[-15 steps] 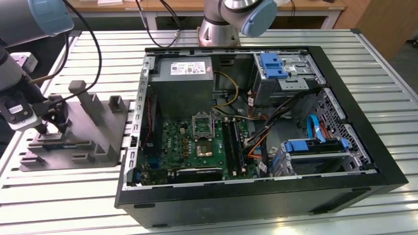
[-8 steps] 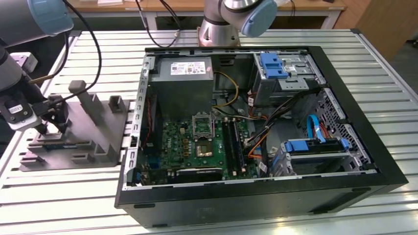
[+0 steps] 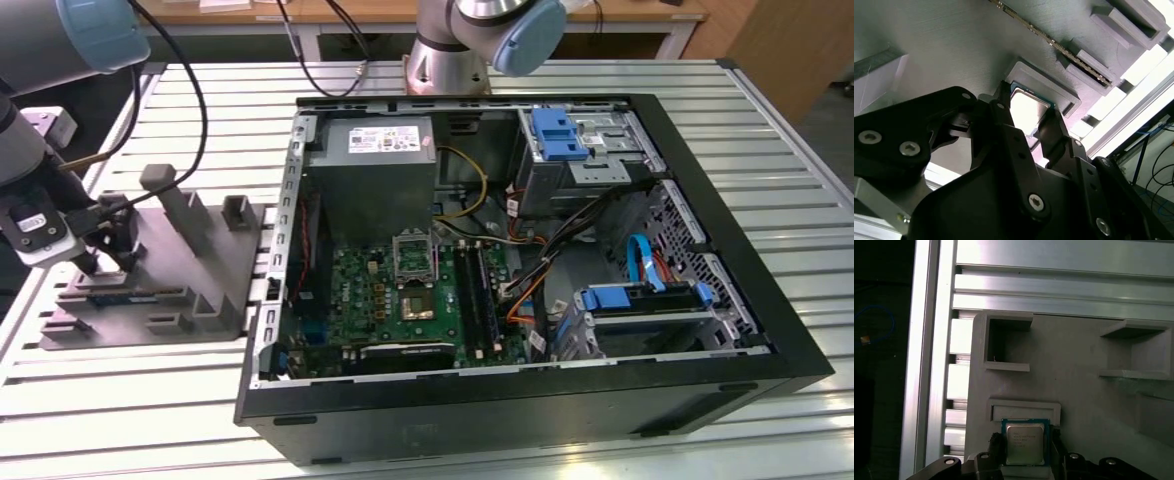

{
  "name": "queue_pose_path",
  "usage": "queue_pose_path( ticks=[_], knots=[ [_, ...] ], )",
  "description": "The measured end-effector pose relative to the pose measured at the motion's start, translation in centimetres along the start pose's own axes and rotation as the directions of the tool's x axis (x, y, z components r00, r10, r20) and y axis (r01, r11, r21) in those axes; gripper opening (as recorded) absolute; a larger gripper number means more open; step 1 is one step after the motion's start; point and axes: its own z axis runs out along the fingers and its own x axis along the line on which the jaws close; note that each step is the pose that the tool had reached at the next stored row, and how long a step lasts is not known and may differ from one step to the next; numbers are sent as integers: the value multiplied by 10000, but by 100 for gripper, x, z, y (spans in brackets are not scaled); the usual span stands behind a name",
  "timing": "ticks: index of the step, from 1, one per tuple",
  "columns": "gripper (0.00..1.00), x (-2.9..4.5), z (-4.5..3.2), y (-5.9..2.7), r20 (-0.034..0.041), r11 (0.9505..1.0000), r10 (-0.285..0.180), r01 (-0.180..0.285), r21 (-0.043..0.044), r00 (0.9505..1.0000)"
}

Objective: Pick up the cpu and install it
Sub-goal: 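Pick up the cpu and move it towards the insertion slot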

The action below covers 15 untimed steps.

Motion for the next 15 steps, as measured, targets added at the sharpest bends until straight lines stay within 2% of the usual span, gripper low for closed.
queue_pose_path(
  ticks=[1, 7, 15],
  knots=[
    [47, 0, 0, 0, 1, 10000, 0, 0, 0, 10000],
    [47, 1, -24, 1, -2, 10000, 1, -1, 1, 10000],
    [47, 0, -119, 3, 0, 10000, 0, 0, 2, 10000]
  ],
)
